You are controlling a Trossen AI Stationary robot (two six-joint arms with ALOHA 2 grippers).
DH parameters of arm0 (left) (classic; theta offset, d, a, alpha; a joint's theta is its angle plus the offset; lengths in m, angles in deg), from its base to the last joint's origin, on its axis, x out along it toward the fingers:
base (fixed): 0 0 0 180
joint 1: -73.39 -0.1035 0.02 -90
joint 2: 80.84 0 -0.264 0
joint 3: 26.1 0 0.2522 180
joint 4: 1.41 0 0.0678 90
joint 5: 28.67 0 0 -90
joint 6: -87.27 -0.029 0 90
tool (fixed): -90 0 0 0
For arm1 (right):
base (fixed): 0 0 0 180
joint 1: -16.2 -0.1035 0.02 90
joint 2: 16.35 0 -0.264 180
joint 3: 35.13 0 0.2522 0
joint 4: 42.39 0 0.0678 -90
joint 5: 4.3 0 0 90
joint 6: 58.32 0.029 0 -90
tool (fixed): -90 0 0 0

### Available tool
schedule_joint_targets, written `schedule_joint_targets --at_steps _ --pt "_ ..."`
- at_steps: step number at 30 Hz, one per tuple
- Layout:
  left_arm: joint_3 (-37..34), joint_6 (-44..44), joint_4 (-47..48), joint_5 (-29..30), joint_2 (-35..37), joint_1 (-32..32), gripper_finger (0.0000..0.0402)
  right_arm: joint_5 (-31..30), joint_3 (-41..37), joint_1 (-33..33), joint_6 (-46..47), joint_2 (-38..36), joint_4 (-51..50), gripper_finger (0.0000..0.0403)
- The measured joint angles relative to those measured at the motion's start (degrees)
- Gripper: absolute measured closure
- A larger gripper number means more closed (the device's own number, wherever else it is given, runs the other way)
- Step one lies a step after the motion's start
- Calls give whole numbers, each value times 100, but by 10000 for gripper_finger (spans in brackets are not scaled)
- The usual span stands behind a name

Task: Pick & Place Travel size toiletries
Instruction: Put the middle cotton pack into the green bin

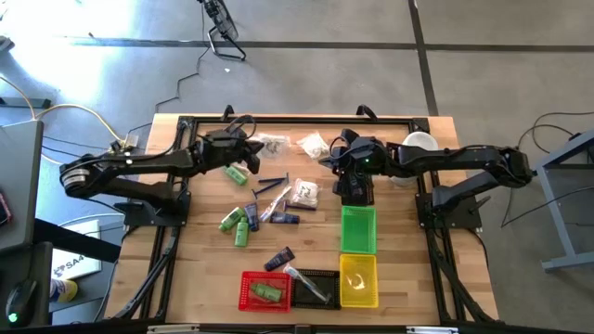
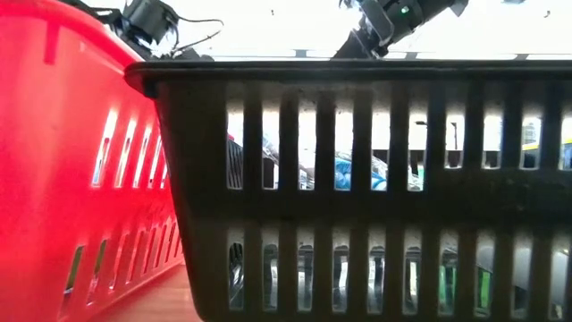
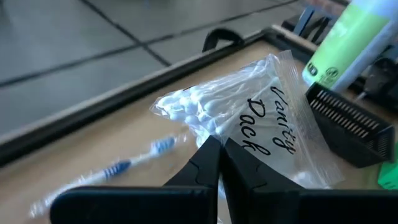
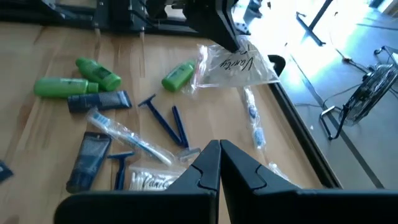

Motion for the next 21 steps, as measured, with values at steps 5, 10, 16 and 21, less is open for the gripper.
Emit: schedule_joint_targets --at_steps 5,10,16,21 --pt "2 -314 -85 24 196 170 396 1 0 0 0 0 144 400" --pt "2 -832 -679 200 189 699 396 1 0 0 4 0 388 400" --pt "2 -1495 -1169 1245 184 1461 396 3 0 0 54 2 467 400" --pt "2 -1904 -1421 2050 184 1855 396 184 0 0 212 67 760 400"
